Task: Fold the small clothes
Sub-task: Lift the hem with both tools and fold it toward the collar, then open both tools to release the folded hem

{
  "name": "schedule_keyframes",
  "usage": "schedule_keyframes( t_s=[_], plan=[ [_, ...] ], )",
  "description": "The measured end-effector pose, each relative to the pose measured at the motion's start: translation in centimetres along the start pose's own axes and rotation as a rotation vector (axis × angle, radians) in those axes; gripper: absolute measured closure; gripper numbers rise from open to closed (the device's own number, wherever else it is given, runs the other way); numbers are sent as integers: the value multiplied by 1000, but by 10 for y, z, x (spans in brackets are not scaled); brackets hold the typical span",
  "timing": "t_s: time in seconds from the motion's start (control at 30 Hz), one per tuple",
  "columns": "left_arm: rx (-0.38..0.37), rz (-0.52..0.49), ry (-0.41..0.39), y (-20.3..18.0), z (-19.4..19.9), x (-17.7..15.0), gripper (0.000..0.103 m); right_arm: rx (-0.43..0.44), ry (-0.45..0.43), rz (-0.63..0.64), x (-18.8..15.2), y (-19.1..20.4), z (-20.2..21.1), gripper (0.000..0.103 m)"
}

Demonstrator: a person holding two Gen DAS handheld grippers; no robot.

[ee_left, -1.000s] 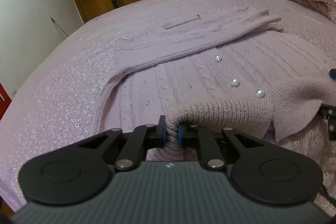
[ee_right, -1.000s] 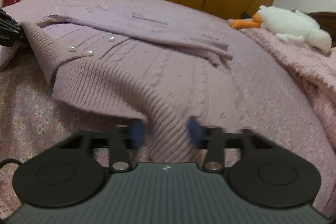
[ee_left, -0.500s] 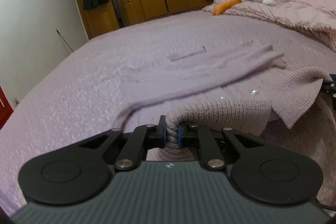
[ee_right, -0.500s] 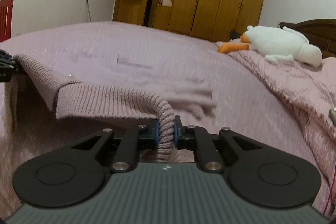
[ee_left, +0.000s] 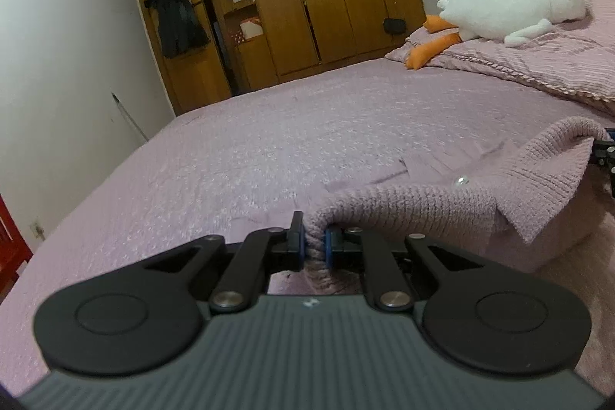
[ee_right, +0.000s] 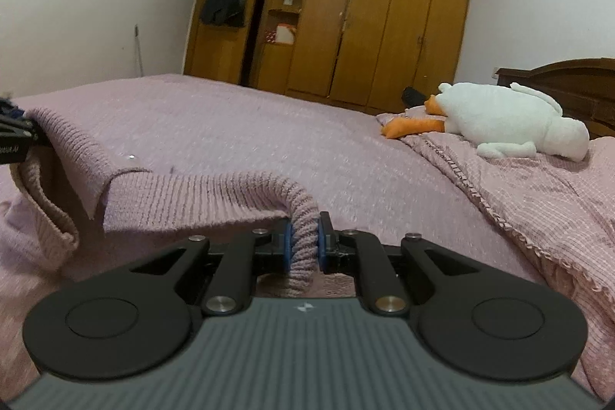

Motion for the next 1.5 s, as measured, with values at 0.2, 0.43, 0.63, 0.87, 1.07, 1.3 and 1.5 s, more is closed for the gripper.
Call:
schedule_keyframes(
  t_s=[0.2, 0.43, 0.63, 0.87, 1.07, 1.3, 1.5],
  plan=[
    [27, -15, 6, 7, -46, 14, 91, -29, -14, 54, 13, 6, -57, 89],
    [50, -32, 64, 3, -106, 6, 91, -40, 98, 87, -15, 16, -134, 89],
    [34, -18, 177, -4, -154, -22, 91, -27, 260, 46, -56, 16, -181, 88],
    [33, -1, 231, -5, -167, -40, 88, -12, 281, 8, -56, 18, -184, 61],
    [7, 12, 237, 4, -146, -35, 61, 48, 268, -88, -42, 8, -147, 33],
    [-34, 6, 220, 6, -105, -27, 48, 79, 248, -164, -44, -19, -97, 27],
    [-32, -28, 200, 11, -74, -30, 44, 88, 261, -183, -56, -35, -79, 27]
  ],
)
Point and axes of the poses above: each gripper's, at about its wrist camera, not at the fingertips, and z roughly against the way its jaws point, y to its left, x to its top, the point moved 10 cm from there along -z, roughly the way its jaws point, and after that the axes turned 9 degrees about -z, right-handed, at the moved point
